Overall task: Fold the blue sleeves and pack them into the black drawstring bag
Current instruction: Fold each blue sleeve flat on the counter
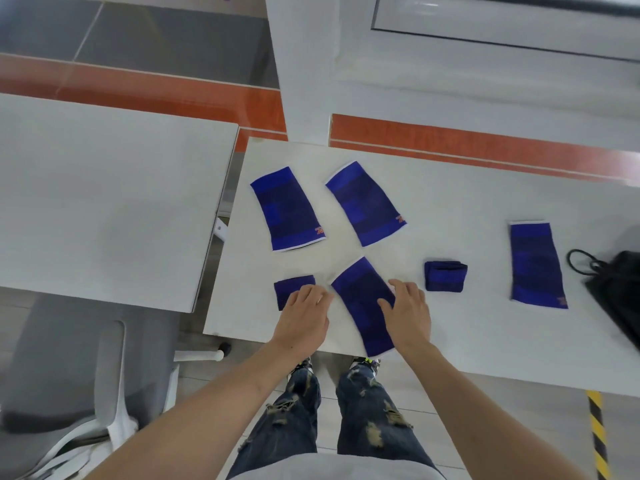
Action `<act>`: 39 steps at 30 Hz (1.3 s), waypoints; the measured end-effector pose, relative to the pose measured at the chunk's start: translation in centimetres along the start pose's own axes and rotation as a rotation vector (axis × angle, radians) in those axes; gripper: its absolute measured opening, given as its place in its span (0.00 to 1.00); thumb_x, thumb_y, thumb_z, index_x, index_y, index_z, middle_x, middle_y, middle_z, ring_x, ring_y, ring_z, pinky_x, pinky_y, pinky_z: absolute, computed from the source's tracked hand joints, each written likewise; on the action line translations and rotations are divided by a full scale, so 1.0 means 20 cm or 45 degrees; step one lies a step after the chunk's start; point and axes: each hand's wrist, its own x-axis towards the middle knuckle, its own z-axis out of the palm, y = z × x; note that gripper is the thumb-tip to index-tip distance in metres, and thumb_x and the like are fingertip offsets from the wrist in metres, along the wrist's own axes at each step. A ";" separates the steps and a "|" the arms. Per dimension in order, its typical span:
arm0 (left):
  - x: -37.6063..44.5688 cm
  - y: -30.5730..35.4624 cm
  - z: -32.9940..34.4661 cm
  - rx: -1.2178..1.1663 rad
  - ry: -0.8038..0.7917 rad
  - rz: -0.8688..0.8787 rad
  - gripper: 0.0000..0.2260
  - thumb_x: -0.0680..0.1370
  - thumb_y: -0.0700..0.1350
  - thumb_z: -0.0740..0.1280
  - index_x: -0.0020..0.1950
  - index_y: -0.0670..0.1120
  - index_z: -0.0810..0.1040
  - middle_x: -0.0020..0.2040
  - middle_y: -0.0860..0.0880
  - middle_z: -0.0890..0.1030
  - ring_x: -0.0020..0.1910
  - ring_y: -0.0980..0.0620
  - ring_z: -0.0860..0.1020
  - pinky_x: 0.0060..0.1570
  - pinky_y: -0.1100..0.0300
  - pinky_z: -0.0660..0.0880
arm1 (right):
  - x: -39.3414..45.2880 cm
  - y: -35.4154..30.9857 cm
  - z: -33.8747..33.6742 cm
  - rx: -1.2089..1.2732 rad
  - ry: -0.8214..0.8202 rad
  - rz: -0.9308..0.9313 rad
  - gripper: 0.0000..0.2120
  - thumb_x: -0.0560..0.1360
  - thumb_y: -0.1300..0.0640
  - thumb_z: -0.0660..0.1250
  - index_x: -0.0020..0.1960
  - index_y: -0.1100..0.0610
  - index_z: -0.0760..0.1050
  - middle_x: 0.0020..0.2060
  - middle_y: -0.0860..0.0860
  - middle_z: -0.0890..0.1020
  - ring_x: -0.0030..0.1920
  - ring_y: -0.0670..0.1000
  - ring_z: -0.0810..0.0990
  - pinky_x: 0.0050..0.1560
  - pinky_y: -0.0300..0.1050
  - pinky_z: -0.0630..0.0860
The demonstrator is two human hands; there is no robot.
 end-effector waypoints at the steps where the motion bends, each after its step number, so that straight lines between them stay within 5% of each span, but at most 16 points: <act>1: 0.02 0.03 0.01 0.001 -0.034 -0.006 0.18 0.80 0.42 0.60 0.71 0.47 0.71 0.68 0.49 0.72 0.67 0.47 0.69 0.68 0.52 0.68 | 0.01 0.01 -0.01 0.013 -0.045 0.012 0.21 0.80 0.55 0.70 0.72 0.55 0.72 0.64 0.54 0.76 0.63 0.57 0.75 0.62 0.55 0.76; 4: 0.07 0.12 0.03 0.018 -0.148 -0.041 0.19 0.81 0.43 0.59 0.73 0.46 0.69 0.71 0.48 0.70 0.69 0.46 0.67 0.68 0.51 0.68 | 0.07 0.04 -0.02 0.074 -0.157 0.052 0.21 0.79 0.58 0.70 0.70 0.54 0.71 0.59 0.52 0.77 0.61 0.56 0.76 0.61 0.55 0.76; 8: 0.10 0.21 0.05 0.076 -0.278 -0.121 0.22 0.82 0.42 0.59 0.76 0.45 0.64 0.74 0.47 0.66 0.70 0.44 0.65 0.67 0.49 0.68 | 0.13 0.07 -0.06 0.272 -0.195 0.111 0.07 0.76 0.62 0.70 0.51 0.51 0.78 0.43 0.47 0.80 0.47 0.53 0.80 0.44 0.45 0.76; 12: 0.13 0.28 0.06 0.048 -0.312 -0.215 0.24 0.81 0.41 0.59 0.78 0.46 0.62 0.75 0.49 0.64 0.69 0.44 0.65 0.66 0.50 0.69 | 0.14 0.06 -0.16 0.444 -0.255 0.065 0.09 0.77 0.61 0.70 0.43 0.49 0.74 0.40 0.45 0.79 0.42 0.49 0.78 0.38 0.40 0.72; 16: 0.16 0.32 0.05 -0.240 -0.242 -0.296 0.23 0.83 0.42 0.57 0.79 0.47 0.61 0.78 0.49 0.65 0.71 0.45 0.65 0.70 0.52 0.68 | 0.14 0.04 -0.31 0.621 -0.443 -0.036 0.05 0.80 0.59 0.67 0.49 0.50 0.73 0.46 0.45 0.81 0.43 0.49 0.80 0.39 0.41 0.74; 20: 0.21 0.39 -0.05 -0.971 -0.110 -0.642 0.22 0.85 0.48 0.58 0.79 0.47 0.63 0.71 0.49 0.74 0.69 0.50 0.73 0.67 0.57 0.69 | 0.18 -0.04 -0.46 0.883 -0.534 -0.143 0.07 0.80 0.64 0.66 0.47 0.53 0.72 0.43 0.47 0.81 0.41 0.49 0.80 0.43 0.46 0.77; 24: 0.27 0.37 -0.17 -1.548 -0.016 -0.741 0.16 0.83 0.48 0.57 0.69 0.49 0.76 0.60 0.52 0.84 0.63 0.51 0.80 0.63 0.52 0.76 | 0.27 -0.17 -0.53 1.061 -0.546 -0.207 0.07 0.80 0.64 0.65 0.46 0.53 0.73 0.44 0.51 0.81 0.44 0.50 0.79 0.47 0.50 0.78; 27: 0.29 0.32 -0.29 -1.756 0.237 -0.803 0.13 0.84 0.43 0.59 0.61 0.52 0.81 0.56 0.51 0.85 0.57 0.50 0.83 0.54 0.53 0.81 | 0.35 -0.30 -0.51 1.146 -0.601 -0.240 0.09 0.79 0.62 0.66 0.54 0.49 0.76 0.54 0.49 0.85 0.56 0.53 0.84 0.57 0.54 0.82; 29: 0.29 0.25 -0.36 -1.797 0.398 -0.895 0.12 0.84 0.41 0.60 0.61 0.53 0.79 0.54 0.51 0.85 0.51 0.51 0.83 0.41 0.63 0.80 | 0.41 -0.38 -0.47 1.127 -0.603 -0.240 0.13 0.80 0.61 0.66 0.58 0.44 0.76 0.58 0.46 0.85 0.60 0.50 0.83 0.59 0.55 0.83; 31: 0.30 0.15 -0.39 -1.693 0.460 -0.969 0.12 0.84 0.44 0.62 0.64 0.54 0.77 0.54 0.52 0.84 0.50 0.53 0.82 0.34 0.62 0.79 | 0.47 -0.46 -0.42 1.035 -0.557 -0.245 0.16 0.81 0.59 0.67 0.62 0.41 0.75 0.60 0.44 0.83 0.62 0.48 0.82 0.59 0.56 0.83; 35: 0.35 -0.05 -0.39 -1.565 0.482 -1.029 0.14 0.82 0.44 0.64 0.66 0.56 0.75 0.55 0.52 0.82 0.54 0.52 0.81 0.53 0.48 0.82 | 0.56 -0.62 -0.30 0.808 -0.483 -0.265 0.19 0.81 0.56 0.66 0.69 0.41 0.71 0.63 0.43 0.80 0.62 0.47 0.80 0.57 0.54 0.84; 39: 0.39 -0.22 -0.41 -1.472 0.496 -1.082 0.14 0.82 0.41 0.63 0.64 0.58 0.73 0.49 0.55 0.81 0.51 0.55 0.79 0.48 0.57 0.79 | 0.65 -0.79 -0.20 0.650 -0.463 -0.271 0.20 0.82 0.54 0.65 0.72 0.41 0.69 0.61 0.46 0.81 0.59 0.50 0.81 0.55 0.53 0.84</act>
